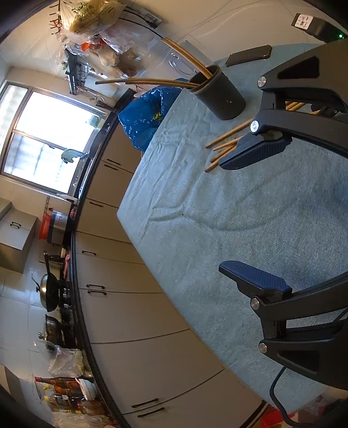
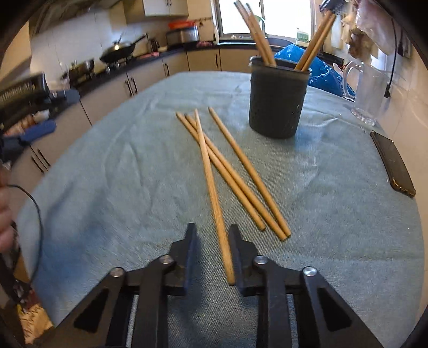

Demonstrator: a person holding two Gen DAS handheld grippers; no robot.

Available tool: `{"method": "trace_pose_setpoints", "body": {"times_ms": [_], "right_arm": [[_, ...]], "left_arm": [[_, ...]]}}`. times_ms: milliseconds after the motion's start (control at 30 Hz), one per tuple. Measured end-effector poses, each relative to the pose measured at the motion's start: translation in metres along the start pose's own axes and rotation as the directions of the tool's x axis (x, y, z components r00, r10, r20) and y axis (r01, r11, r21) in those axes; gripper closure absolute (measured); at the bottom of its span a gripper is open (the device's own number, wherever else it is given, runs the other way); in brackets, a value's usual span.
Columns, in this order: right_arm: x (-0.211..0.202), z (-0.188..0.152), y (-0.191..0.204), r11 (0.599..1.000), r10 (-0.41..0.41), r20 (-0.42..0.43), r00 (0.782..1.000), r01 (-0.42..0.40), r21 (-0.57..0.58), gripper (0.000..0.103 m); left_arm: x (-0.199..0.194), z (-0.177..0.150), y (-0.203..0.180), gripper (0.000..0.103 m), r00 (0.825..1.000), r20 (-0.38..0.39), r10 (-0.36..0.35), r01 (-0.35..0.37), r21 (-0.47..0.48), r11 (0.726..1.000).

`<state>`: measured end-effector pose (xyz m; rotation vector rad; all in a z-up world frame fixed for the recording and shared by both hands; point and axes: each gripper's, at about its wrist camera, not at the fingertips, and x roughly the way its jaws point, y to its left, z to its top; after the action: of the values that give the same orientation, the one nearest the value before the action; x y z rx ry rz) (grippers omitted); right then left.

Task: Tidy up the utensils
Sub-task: 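Move both open tools back toward the remaining chopsticks, then close the left tool on one chopstick while the right tool grasps another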

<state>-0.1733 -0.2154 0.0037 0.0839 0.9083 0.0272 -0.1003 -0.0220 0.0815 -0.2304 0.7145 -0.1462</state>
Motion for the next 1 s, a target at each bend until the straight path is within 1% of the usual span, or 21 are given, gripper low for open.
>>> {"method": "trace_pose_setpoints", "body": {"times_ms": [33, 100, 200, 267, 300, 367, 400, 433, 467, 500, 567, 633, 733, 833, 1000], "right_arm": [[0.000, 0.001, 0.002, 1.000, 0.005, -0.001, 1.000, -0.005, -0.007, 0.088], [-0.001, 0.001, 0.008, 0.999, 0.043, -0.011, 0.999, -0.043, -0.023, 0.090], [0.000, -0.001, 0.024, 0.992, 0.109, -0.023, 0.994, -0.110, -0.058, 0.090], [-0.001, -0.003, 0.037, 0.977, 0.194, -0.043, 0.980, -0.197, -0.083, 0.090], [-0.002, -0.004, 0.043, 0.962, 0.250, -0.060, 0.966, -0.255, -0.096, 0.090], [-0.004, -0.004, 0.050, 0.940, 0.305, -0.080, 0.949, -0.313, -0.137, 0.089], [-0.006, -0.004, 0.050, 0.933, 0.317, -0.082, 0.945, -0.326, -0.150, 0.085], [-0.011, -0.001, 0.044, 0.933, 0.324, -0.063, 0.944, -0.329, -0.146, 0.081], [-0.015, 0.001, 0.038, 0.936, 0.322, -0.045, 0.946, -0.325, -0.135, 0.075], [-0.018, 0.004, 0.030, 0.943, 0.311, -0.026, 0.950, -0.312, -0.120, 0.073], [-0.020, 0.015, 0.006, 0.968, 0.239, 0.012, 0.971, -0.237, -0.078, 0.072], [-0.015, 0.029, -0.020, 0.987, 0.158, 0.037, 0.987, -0.156, -0.032, 0.072], [0.000, 0.048, -0.046, 0.994, 0.110, 0.022, 0.994, -0.110, 0.015, 0.072], [0.018, 0.067, -0.055, 0.998, 0.064, 0.010, 0.998, -0.064, 0.002, 0.073], [0.050, 0.101, -0.042, 0.997, 0.067, -0.028, 0.997, -0.068, -0.026, 0.073]], "left_arm": [[0.002, 0.000, 0.001, 0.034, 1.000, -0.005, 0.002, -0.002, -0.003, 1.000], [0.005, -0.001, 0.005, 0.034, 1.000, -0.014, 0.011, -0.011, -0.009, 1.000], [0.012, -0.003, 0.007, 0.034, 0.999, -0.032, 0.025, -0.025, -0.007, 1.000], [0.018, -0.005, 0.008, 0.034, 0.998, -0.048, 0.034, -0.034, -0.003, 0.999], [0.020, -0.006, 0.008, 0.034, 0.998, -0.057, 0.038, -0.038, 0.002, 0.999], [0.025, -0.009, 0.006, 0.034, 0.996, -0.075, 0.044, -0.043, 0.019, 0.999], [0.028, -0.011, 0.005, 0.034, 0.995, -0.084, 0.046, -0.043, 0.031, 0.999], [0.030, -0.013, 0.003, 0.034, 0.995, -0.090, 0.048, -0.044, 0.043, 0.998], [0.033, -0.014, 0.001, 0.034, 0.994, -0.099, 0.053, -0.047, 0.059, 0.997], [0.035, -0.016, -0.001, 0.034, 0.993, -0.105, 0.055, -0.048, 0.069, 0.996], [0.041, -0.019, -0.006, 0.034, 0.990, -0.126, 0.056, -0.045, 0.088, 0.995], [0.048, -0.022, -0.015, 0.034, 0.987, -0.154, 0.042, -0.026, 0.108, 0.994], [0.056, -0.024, -0.028, 0.034, 0.983, -0.177, 0.040, -0.014, 0.151, 0.988], [0.069, -0.024, -0.042, 0.034, 0.978, -0.197, 0.065, -0.025, 0.199, 0.980], [0.091, -0.025, -0.054, 0.034, 0.969, -0.221, 0.113, -0.058, 0.244, 0.968]]}}
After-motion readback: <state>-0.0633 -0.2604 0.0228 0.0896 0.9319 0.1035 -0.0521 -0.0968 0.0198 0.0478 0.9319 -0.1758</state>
